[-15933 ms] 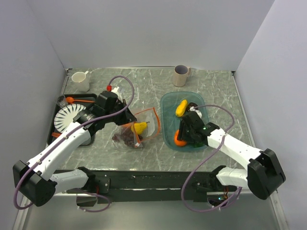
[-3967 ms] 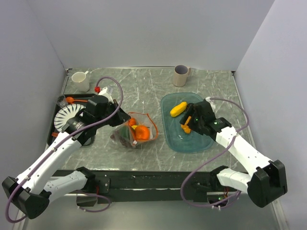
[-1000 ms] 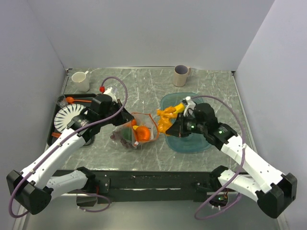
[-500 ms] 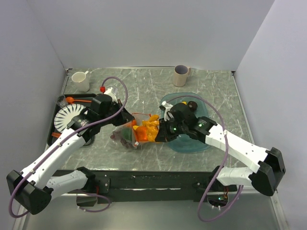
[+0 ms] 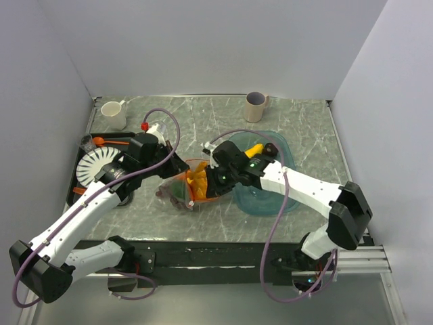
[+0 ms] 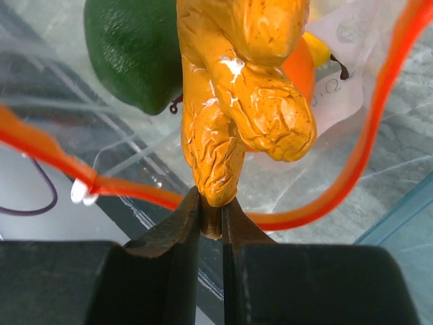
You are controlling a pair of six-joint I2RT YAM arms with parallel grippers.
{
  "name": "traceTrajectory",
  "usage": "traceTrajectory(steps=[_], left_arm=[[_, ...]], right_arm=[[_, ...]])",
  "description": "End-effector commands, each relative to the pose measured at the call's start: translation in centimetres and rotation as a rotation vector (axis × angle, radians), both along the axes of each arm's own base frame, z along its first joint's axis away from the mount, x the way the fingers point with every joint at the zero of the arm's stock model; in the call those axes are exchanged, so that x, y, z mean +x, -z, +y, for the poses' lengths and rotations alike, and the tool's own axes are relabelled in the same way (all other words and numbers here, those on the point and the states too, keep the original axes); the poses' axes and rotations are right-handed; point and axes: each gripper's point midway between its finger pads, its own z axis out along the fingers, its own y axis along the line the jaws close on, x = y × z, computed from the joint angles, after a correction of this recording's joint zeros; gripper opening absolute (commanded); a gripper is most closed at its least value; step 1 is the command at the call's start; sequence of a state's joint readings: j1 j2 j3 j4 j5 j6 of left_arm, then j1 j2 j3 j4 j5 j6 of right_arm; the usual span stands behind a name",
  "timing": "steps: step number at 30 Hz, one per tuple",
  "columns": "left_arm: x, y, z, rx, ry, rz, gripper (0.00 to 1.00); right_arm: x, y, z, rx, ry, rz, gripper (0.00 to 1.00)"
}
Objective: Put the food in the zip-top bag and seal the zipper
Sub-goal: Place the fake vegetable in the zipper food storage bag.
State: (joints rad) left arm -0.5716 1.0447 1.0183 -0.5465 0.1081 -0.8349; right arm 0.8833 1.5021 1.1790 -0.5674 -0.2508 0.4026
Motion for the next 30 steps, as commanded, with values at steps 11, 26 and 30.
traceTrajectory(steps=[11, 26, 30], left_arm=[[0.3, -2.7, -0.7, -0.058, 0.024, -0.066, 0.01], [0.3, -2.8, -0.1, -0.056, -0.003, -0.075, 0.01], [0.2, -2.9, 0.0, -0.054, -0.009, -0.078, 0.01]], right_arm=[[0.9, -2.5, 3.6, 0.024, -0.061, -0.054, 0.17], [1.8, -5.0, 1.0, 0.034, 0.088, -0.172, 0.61], [2.8, -6.0, -1.5, 0.024, 0.244, -0.204, 0.62]])
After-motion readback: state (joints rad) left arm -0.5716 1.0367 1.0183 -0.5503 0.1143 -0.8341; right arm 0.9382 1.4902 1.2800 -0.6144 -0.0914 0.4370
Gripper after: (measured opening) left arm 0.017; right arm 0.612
